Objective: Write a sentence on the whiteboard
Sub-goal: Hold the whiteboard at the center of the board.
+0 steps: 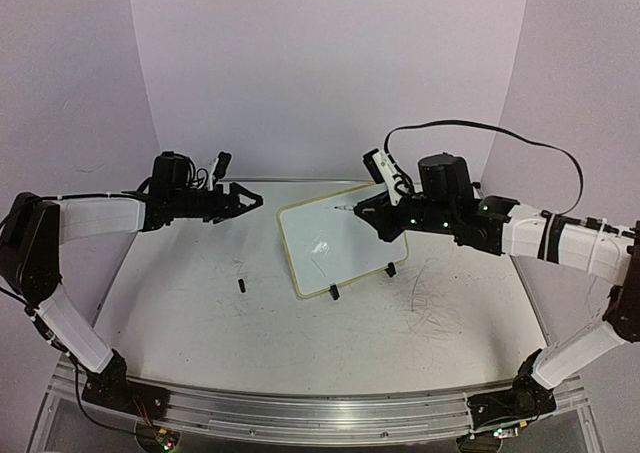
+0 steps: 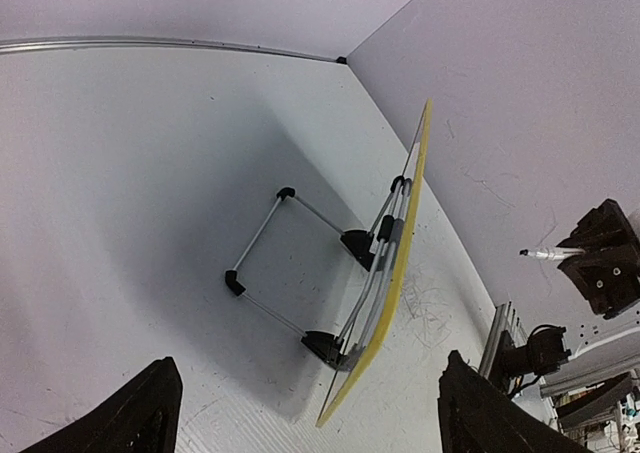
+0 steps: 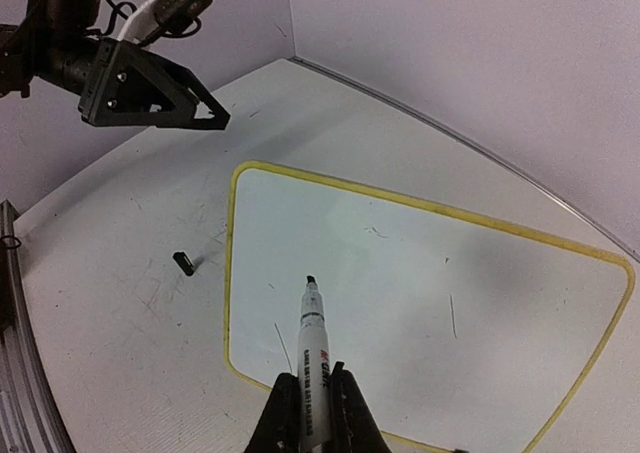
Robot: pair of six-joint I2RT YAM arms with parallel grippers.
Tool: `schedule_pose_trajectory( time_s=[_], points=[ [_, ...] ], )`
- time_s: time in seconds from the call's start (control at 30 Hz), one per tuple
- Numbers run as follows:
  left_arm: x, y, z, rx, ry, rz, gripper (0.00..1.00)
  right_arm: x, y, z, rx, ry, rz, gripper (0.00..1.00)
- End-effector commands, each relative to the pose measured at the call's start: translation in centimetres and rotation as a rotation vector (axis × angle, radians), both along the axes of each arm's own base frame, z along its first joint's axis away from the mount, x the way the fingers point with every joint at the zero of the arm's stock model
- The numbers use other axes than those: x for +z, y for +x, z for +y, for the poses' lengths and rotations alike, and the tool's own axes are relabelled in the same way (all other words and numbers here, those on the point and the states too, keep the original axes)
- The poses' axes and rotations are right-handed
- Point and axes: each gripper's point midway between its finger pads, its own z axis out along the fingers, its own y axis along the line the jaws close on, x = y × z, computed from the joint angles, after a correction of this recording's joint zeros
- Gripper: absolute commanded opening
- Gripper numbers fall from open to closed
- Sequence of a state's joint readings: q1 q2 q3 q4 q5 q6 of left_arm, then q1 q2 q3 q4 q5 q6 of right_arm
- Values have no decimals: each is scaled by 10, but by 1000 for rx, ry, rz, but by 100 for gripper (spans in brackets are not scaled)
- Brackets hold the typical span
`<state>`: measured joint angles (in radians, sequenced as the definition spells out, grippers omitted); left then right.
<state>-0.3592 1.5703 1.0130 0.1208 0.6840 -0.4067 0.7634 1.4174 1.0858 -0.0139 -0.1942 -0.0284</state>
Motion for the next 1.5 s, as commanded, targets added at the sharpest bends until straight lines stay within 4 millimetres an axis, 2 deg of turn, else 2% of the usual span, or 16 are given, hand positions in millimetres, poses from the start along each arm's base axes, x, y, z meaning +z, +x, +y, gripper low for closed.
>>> schedule_pose_trajectory(
  time_s=[0.0,0.07,0.17,0.3,0.43,0.63,0.87,1.03,1.27,1.47],
  points=[
    [33,9,-11,-43,-64,-84,89,40,19,14,11,15,-130,0],
    [44,12,-13,-49,-76,-102,89,44,22,16,10,14,-147,0],
    [47,14,-14,-55,-77,-118,89,43,25,13,-10,18,-164,0],
    [36,5,-17,-94,-69,-111,85,29,24,2,-52,22,-174,0],
    [30,-7,-27,-147,-77,-104,82,33,19,-8,-76,38,-193,0],
    [24,-35,-58,-276,-79,-113,81,39,13,-17,-98,87,-223,0],
    [16,-29,-62,-250,-77,-77,74,39,3,-12,-52,121,-193,0],
    [11,-25,-69,-261,-96,-30,65,41,-3,5,18,138,-170,0],
    [1,-17,-75,-264,-103,19,49,19,0,45,53,28,-145,0],
    [-4,-15,-77,-278,-99,17,40,6,-4,64,87,-2,-136,0]
  ],
)
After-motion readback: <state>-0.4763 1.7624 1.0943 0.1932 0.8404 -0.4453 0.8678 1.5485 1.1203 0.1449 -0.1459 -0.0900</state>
